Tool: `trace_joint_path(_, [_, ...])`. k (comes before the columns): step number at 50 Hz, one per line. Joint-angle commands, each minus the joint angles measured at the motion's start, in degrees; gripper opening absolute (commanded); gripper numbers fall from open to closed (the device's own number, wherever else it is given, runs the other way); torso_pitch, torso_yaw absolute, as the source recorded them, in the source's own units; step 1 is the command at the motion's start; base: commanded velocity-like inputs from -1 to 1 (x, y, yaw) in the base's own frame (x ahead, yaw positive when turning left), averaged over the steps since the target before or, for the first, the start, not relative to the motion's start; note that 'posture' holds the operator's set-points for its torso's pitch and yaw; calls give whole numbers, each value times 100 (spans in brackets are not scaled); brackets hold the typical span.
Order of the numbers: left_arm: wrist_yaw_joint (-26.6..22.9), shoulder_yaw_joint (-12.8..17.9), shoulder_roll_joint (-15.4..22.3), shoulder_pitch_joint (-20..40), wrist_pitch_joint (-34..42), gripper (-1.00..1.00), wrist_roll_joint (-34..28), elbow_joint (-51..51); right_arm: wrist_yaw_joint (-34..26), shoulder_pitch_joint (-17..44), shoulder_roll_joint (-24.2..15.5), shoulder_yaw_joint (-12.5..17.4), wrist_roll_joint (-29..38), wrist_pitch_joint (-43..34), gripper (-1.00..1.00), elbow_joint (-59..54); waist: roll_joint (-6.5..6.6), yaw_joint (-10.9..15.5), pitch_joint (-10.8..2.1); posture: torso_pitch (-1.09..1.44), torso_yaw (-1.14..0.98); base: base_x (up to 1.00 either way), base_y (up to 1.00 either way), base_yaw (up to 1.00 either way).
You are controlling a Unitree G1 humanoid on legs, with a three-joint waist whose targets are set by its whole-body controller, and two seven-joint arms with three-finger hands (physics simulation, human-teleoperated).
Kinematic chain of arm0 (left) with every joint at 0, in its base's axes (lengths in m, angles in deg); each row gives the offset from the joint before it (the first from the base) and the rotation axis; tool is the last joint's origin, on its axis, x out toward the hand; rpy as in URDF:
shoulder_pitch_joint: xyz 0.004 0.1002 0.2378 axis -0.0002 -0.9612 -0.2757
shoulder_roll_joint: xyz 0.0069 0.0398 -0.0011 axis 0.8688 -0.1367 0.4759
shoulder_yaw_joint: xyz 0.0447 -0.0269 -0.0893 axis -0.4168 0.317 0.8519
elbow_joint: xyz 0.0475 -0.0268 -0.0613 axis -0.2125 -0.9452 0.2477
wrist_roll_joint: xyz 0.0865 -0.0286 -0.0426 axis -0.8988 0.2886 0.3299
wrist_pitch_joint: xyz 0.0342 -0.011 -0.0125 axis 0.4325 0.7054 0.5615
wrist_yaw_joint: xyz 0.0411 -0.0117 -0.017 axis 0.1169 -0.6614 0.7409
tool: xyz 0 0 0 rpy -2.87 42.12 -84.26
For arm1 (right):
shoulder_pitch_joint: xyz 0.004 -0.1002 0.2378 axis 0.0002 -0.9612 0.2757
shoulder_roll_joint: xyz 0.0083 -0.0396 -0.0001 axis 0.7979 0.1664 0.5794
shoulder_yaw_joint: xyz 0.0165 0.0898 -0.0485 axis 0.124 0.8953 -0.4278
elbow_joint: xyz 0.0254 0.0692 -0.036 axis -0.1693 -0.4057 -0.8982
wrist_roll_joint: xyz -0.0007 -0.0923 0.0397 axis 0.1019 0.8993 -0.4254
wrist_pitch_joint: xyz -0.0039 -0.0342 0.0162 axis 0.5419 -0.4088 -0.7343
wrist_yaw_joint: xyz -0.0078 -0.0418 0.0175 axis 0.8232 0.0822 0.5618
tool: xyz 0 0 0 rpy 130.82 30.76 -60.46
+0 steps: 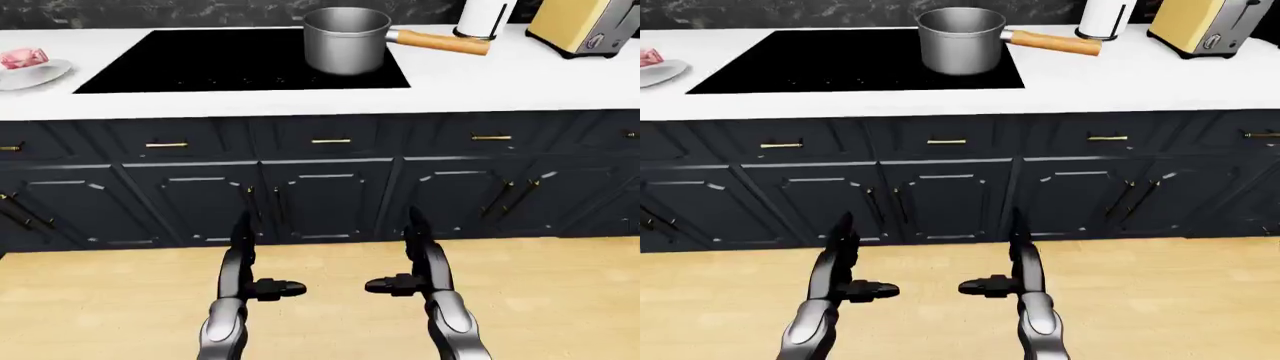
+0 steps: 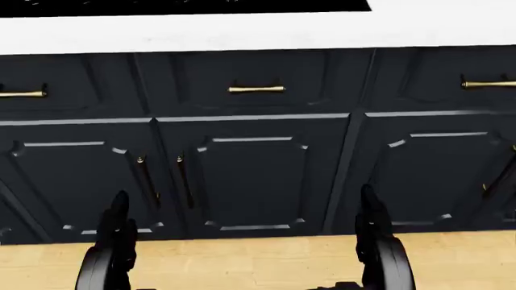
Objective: Pick the pork chop from the plate and place it in the pan.
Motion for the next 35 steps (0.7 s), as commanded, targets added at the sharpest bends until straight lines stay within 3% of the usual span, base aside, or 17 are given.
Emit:
trace_joint_path(1, [-22,2,42,204,-389,100,-26,314,16,150,-48,21,38,411,100,493,-45,-12,-5,0,0,0,0,0])
trace_joint_path(3, [-42,30,53,283,-565,100,-31,50,15,138,-45,43,32,439,100,501,-5,36,-350,0,0,0,0,0])
trace_joint_path(4, [-38,21,50,250,-522,100,-44,119,6,120,-35,43,10,426,100,556,-12,34,-292,0,0,0,0,0])
trace_joint_path(5, [-27,13,47,243,-468,100,-64,167,-17,99,-26,42,-29,415,100,603,-36,40,-100,0,0,0,0,0])
trace_joint_path(7, [-32,-10,33,175,-354,100,-70,343,8,78,-20,36,-15,391,100,663,-40,35,-403,0,0,0,0,0])
trace_joint_path(8, [-32,-11,31,164,-338,100,-71,369,8,78,-20,37,-15,398,100,659,-41,33,-427,0,0,0,0,0])
trace_joint_path(18, [-13,22,27,170,-367,100,-29,344,76,88,-42,41,110,329,100,650,-27,43,-484,0,0,0,0,0])
trace_joint_path(26, [134,141,75,212,580,100,-14,1201,121,324,-122,73,447,-531,100,1412,-23,48,-513,0,0,0,0,0])
trace_joint_path(35, [218,292,254,1217,1592,100,19,1476,39,1017,-296,254,510,-1881,100,2096,-29,55,-521,0,0,0,0,0])
